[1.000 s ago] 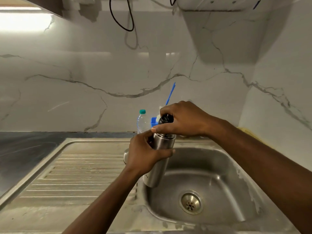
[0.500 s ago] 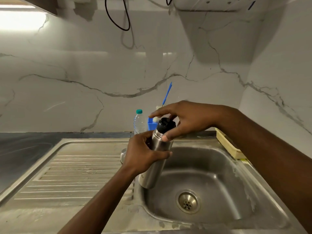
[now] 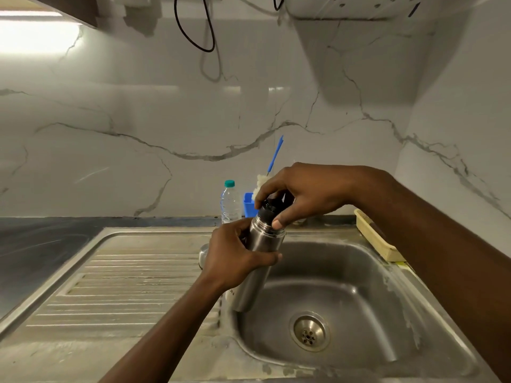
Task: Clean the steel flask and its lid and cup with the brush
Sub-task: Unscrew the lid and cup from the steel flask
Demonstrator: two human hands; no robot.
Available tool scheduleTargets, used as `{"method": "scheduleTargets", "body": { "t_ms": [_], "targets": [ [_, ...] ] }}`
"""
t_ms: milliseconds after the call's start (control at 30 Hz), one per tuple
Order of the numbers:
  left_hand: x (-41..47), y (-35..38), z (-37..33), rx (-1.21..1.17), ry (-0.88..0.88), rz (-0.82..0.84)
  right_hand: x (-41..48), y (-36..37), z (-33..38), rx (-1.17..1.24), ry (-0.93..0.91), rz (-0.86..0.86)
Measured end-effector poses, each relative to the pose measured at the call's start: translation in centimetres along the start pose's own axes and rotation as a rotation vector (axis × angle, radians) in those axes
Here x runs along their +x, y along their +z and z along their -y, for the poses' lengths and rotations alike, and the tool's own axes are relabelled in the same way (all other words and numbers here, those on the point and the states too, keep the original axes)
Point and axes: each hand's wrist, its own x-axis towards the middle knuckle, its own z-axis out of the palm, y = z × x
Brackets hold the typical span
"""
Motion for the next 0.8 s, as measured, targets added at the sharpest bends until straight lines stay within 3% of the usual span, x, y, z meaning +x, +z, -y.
{"method": "scheduleTargets", "body": {
  "t_ms": [200,400,633,800],
  "targets": [
    [-0.2,0.0,0.4,-0.009,-0.022,0.001,-0.3,0.0,-0.3,0.080,-0.045,0.024],
    [0.0,-0.1,-0.3,0.007,-0.030,-0.031,1.4,1.7,0.0,-0.043,0.206,-0.105],
    [0.2,-0.3,-0.2,0.011,-0.019,-0.002,-0.1,0.0,0.5,0.000,0.006,0.024],
    [0.2,-0.2,-0.3,-0.024,-0.055,-0.007,0.1,0.2,1.1,0.029,-0.063,0.009]
  ]
}}
